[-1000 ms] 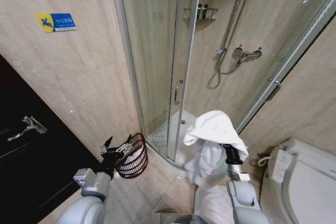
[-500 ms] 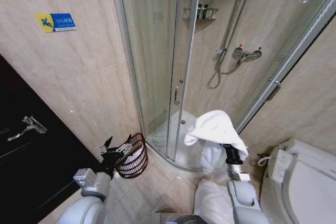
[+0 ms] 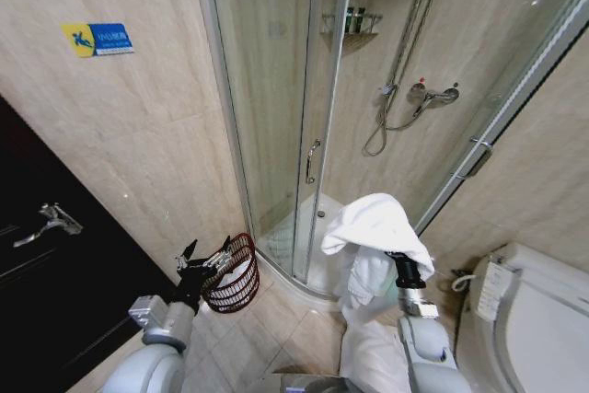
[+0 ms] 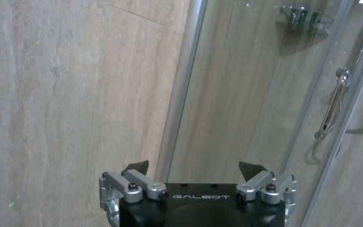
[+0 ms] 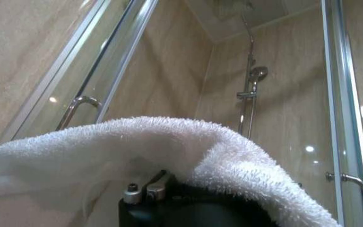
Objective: Discard the used towel into the hamper.
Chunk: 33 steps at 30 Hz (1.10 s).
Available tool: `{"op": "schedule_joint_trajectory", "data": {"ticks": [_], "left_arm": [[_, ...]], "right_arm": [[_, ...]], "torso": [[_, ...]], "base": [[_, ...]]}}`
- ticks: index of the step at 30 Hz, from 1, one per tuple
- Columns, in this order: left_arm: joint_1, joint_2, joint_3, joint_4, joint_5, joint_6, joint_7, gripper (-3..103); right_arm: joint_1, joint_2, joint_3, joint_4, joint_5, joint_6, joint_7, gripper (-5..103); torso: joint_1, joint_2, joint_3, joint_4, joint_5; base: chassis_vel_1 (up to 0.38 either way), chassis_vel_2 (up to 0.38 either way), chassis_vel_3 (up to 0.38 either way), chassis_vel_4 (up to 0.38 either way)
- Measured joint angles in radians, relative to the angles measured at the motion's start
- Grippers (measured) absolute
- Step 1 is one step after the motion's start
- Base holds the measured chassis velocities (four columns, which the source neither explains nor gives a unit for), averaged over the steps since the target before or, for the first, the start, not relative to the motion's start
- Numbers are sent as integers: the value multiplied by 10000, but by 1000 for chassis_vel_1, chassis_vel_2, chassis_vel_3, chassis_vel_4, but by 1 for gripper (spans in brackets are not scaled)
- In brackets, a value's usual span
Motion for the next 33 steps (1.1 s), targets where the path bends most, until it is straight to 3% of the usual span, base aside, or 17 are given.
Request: {"op": "schedule_joint_trajectory", "data": {"ticks": [9,12,14,15,17,19,26,33], "left_arm": [[0,0,0,0,0,0,0,97],[0,0,-1,0,0,0,0,97],[0,0,0,0,0,0,0,97],[0,0,0,0,0,0,0,97],[0,0,-1,0,0,0,0,97],[0,0,0,0,0,0,0,97],[0,0,0,0,0,0,0,97],[0,0,0,0,0,0,0,97]], "right_arm": [[-22,-29,2,159,41,-133,76,12],[-186,-221,114,1082,347,-858,535,12],[-186,-231,112,1162,370,-888,562,12],[-229,-278,115,1343,444,-1095,647,12],[-261,-327,137,1527,520,-1269,738,12],[-364,-501,224,2227,798,-1862,1080,12],[-631,-880,404,3771,1421,-3241,1850,12],[-974,-1390,634,5827,2246,-5073,2862,12]], "torso": [[0,0,0,1,4],[0,1,0,-2,-9],[-1,1,-1,-3,-13],[-1,1,0,0,9],[0,1,1,1,8],[0,1,0,0,-6],[0,1,0,0,0],[0,1,0,0,0]], "base": [[0,0,0,0],[0,0,0,0],[0,0,0,0],[0,0,0,0],[0,0,0,0],[0,0,0,0],[0,0,0,0],[0,0,0,0]]}}
